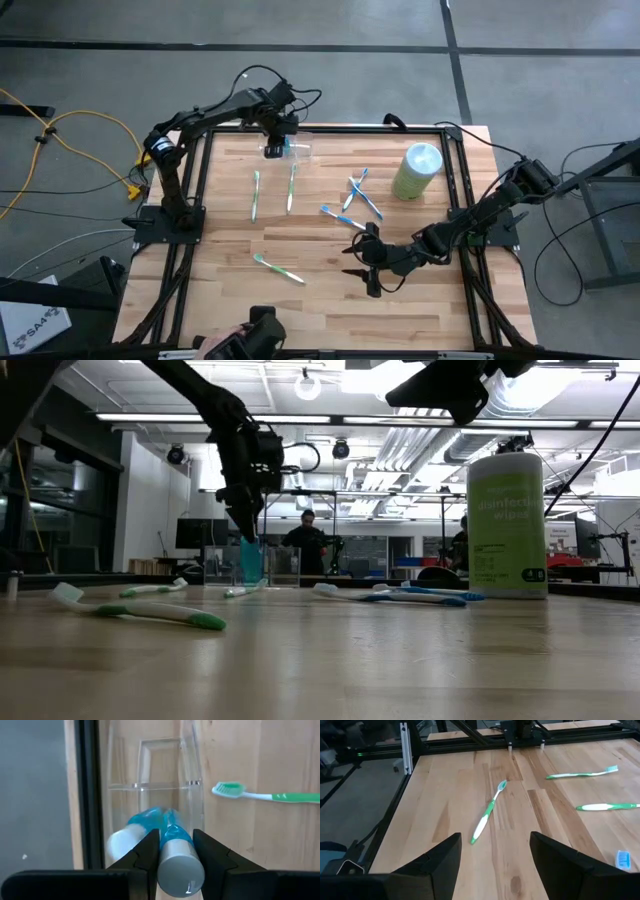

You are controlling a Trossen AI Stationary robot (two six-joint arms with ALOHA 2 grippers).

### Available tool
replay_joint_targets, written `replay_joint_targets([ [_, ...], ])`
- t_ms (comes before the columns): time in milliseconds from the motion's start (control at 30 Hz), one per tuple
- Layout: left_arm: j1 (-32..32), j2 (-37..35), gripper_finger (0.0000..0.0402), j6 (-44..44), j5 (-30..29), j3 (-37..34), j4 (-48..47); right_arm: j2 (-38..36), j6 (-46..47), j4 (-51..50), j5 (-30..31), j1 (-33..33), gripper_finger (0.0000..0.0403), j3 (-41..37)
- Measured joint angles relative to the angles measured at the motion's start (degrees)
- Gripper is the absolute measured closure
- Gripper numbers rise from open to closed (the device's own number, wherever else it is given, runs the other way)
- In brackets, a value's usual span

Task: Pick & Place toothbrushing station
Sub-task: Put the blue mouthwash into the middle section of the transparent organizer

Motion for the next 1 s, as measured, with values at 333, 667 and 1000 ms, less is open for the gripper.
replay_joint_targets([
  [333,-0.49,1.47,0.0286,-2.21,-1.92,-0.02,0.32,0.0,0.82,-0.12,0.0,0.0,0.0176,0.0],
  [667,-1.95,1.47,0.0286,-2.37,-2.73,-0.02,0.75,0.0,0.82,-0.4,0.0,0.0,0.0176,0.0],
  [1000,-2.51,1.47,0.0284,-2.58,-2.68,-0.02,0.75,0.0,0.85,-0.83,-0.02,0.0,0.0176,0.0],
])
